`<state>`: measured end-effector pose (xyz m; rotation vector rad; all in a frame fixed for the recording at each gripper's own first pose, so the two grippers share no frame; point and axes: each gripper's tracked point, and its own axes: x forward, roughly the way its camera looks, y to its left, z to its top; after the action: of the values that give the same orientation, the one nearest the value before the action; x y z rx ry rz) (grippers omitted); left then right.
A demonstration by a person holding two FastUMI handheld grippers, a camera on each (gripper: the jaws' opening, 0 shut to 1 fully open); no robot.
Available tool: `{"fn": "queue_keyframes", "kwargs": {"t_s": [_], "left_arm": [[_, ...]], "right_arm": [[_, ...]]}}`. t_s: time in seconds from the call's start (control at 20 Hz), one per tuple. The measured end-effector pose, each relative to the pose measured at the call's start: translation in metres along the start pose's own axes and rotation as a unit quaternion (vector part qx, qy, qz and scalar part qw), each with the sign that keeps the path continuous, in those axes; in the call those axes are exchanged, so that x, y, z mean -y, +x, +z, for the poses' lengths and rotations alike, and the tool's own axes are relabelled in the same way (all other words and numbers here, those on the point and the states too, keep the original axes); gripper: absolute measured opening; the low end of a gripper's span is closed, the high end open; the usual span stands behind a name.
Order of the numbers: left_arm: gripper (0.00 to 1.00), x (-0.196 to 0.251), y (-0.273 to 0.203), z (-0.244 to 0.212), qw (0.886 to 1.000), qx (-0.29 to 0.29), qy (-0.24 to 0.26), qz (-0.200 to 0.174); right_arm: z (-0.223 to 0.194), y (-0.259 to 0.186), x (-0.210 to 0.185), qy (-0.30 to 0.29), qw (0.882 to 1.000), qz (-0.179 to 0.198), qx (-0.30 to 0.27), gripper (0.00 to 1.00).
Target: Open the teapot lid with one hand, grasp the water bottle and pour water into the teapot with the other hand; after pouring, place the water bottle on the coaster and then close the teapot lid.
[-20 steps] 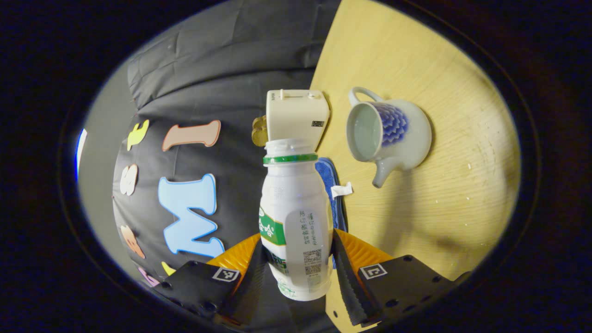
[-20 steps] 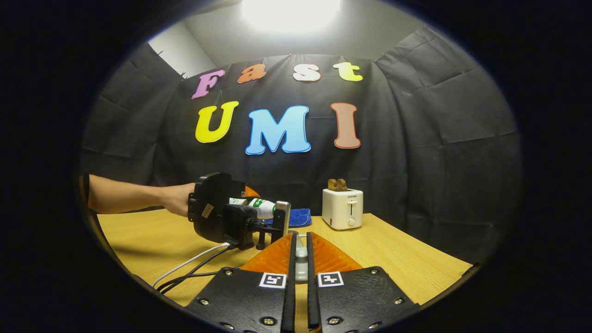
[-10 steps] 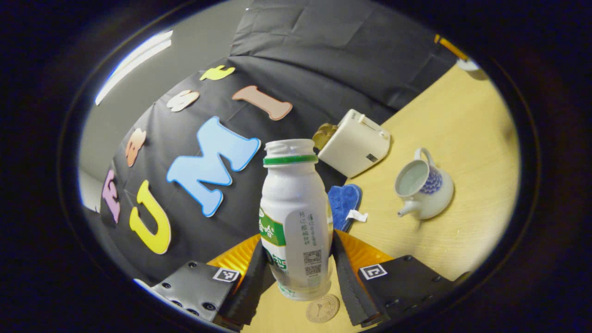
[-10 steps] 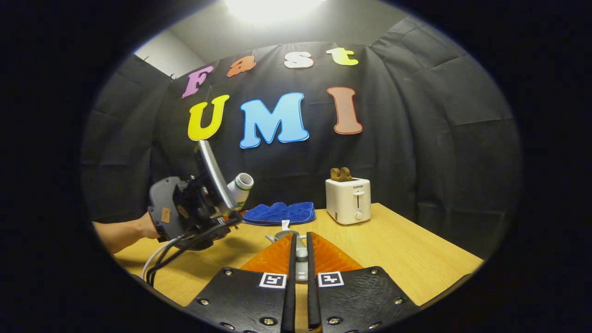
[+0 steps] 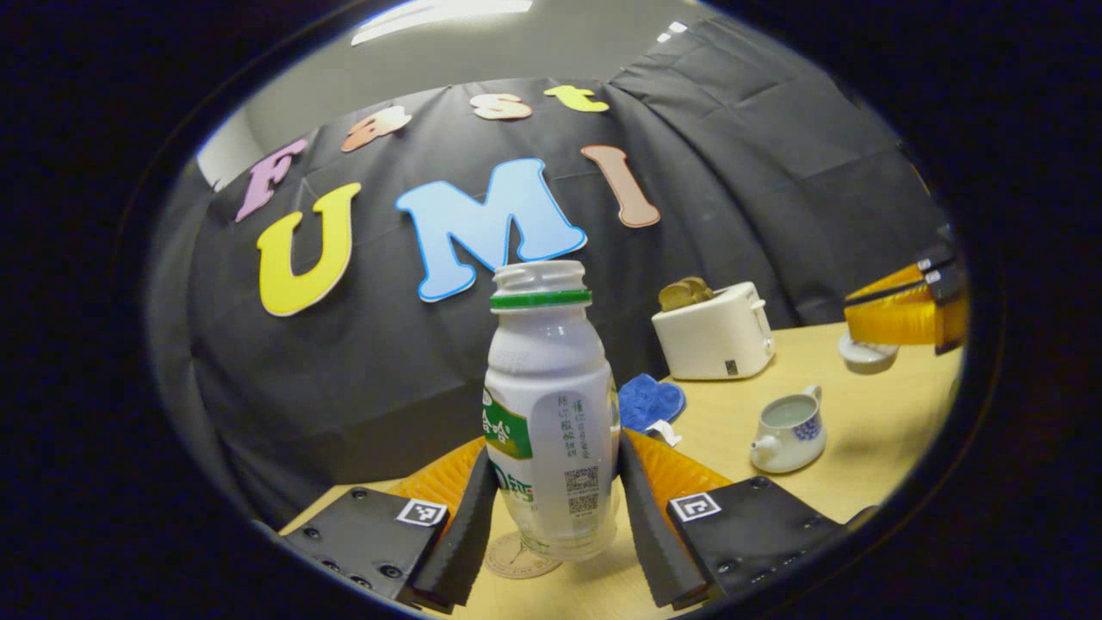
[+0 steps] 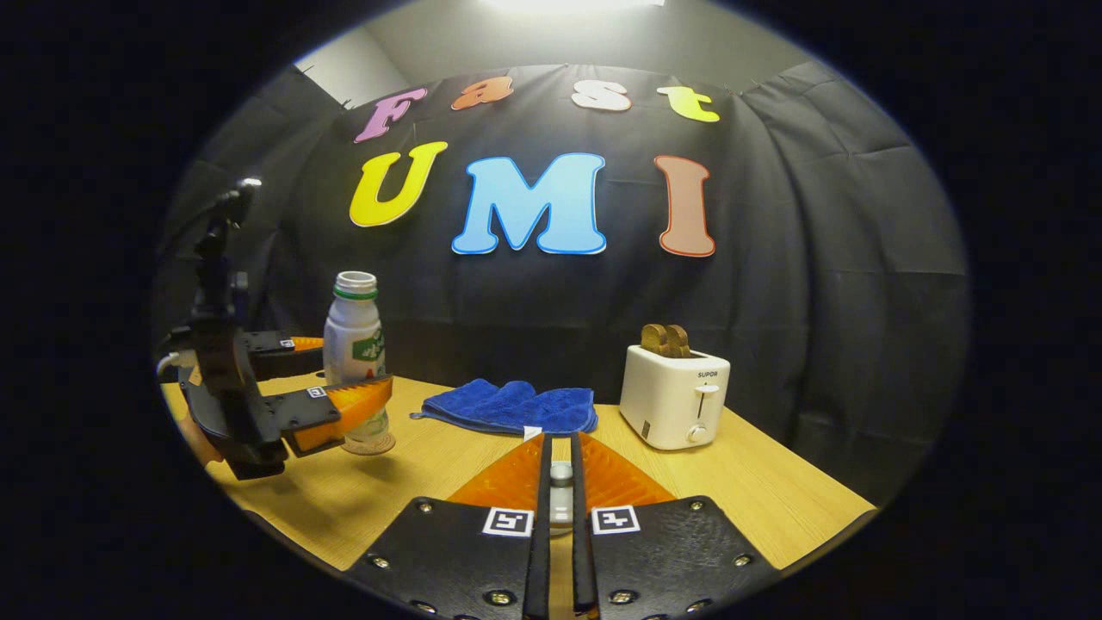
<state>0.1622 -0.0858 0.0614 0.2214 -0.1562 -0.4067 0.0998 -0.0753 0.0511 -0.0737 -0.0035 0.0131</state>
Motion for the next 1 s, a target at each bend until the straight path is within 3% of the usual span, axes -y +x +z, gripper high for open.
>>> {"fn": "queue_keyframes", "kwargs": {"t_s": [0.2,0.3,0.4,0.7,1.0], "left_arm": [[0.84,-0.033,-0.006,0.0,0.998,0.004,-0.057,0.012],[0.79,-0.05,-0.008,-0.009,0.997,-0.003,-0.067,0.023],[0.84,-0.066,-0.009,-0.015,0.996,-0.009,-0.079,0.037],[0.83,-0.129,-0.017,-0.033,0.984,-0.02,-0.141,0.11],[0.79,-0.134,-0.017,-0.046,0.981,-0.039,-0.149,0.116]], "right_arm": [[0.001,0.036,-0.007,-0.009,1.0,-0.003,-0.008,0.1],[-0.005,0.05,-0.011,-0.012,1.0,-0.003,-0.014,0.1],[-0.013,0.06,-0.015,-0.016,1.0,-0.003,-0.019,0.11],[-0.043,0.073,-0.011,0.016,0.999,-0.004,-0.052,0.1],[-0.055,0.075,-0.014,0.014,0.998,0.001,-0.068,0.11]]}}
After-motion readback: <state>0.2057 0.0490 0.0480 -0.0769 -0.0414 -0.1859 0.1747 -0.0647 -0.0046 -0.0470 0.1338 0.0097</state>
